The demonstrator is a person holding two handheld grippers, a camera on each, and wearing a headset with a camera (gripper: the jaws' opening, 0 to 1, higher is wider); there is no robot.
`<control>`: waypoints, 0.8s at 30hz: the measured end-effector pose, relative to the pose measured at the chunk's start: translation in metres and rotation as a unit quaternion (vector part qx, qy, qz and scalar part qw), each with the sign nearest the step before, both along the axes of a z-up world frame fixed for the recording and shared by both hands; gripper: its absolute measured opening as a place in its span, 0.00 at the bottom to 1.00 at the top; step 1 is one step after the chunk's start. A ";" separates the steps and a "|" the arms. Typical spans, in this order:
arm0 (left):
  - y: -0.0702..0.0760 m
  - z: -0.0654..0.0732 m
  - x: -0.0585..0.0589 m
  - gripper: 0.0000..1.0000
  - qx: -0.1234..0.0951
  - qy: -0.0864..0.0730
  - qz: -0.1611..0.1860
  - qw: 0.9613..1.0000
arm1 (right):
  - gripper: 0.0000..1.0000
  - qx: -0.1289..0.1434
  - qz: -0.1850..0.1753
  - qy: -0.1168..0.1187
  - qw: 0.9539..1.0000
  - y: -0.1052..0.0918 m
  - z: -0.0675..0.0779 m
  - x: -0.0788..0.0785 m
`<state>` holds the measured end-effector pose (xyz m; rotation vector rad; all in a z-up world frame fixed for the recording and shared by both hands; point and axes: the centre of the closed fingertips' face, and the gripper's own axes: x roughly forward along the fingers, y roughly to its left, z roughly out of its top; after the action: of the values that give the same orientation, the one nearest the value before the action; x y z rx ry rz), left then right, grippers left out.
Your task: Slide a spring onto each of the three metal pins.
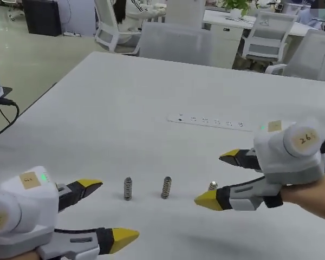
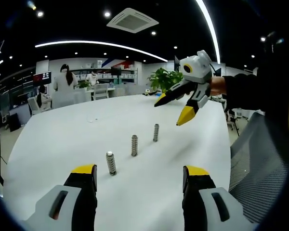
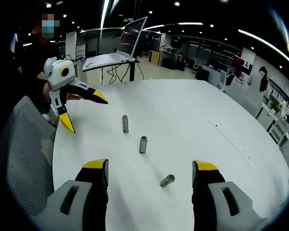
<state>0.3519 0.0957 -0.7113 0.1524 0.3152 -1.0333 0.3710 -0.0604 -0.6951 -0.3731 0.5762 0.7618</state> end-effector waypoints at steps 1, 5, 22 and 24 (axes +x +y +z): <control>-0.001 0.001 0.000 0.69 -0.002 0.001 0.000 1.000 | 0.70 0.007 -0.007 0.000 1.000 -0.003 0.000 -0.003; -0.002 0.004 -0.002 0.70 -0.005 0.001 0.000 1.000 | 0.70 0.027 -0.022 -0.005 0.999 -0.010 -0.001 -0.011; -0.003 -0.001 -0.013 0.71 -0.008 0.009 0.004 1.000 | 0.74 0.071 -0.054 -0.007 0.996 -0.029 -0.032 -0.049; -0.002 -0.002 -0.013 0.71 -0.007 0.010 0.006 1.000 | 0.76 0.073 -0.049 -0.008 0.996 -0.026 -0.033 -0.053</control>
<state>0.3389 0.0940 -0.7135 0.1272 0.3272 -1.0255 0.3183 -0.0863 -0.7284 -0.2143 0.5165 0.7007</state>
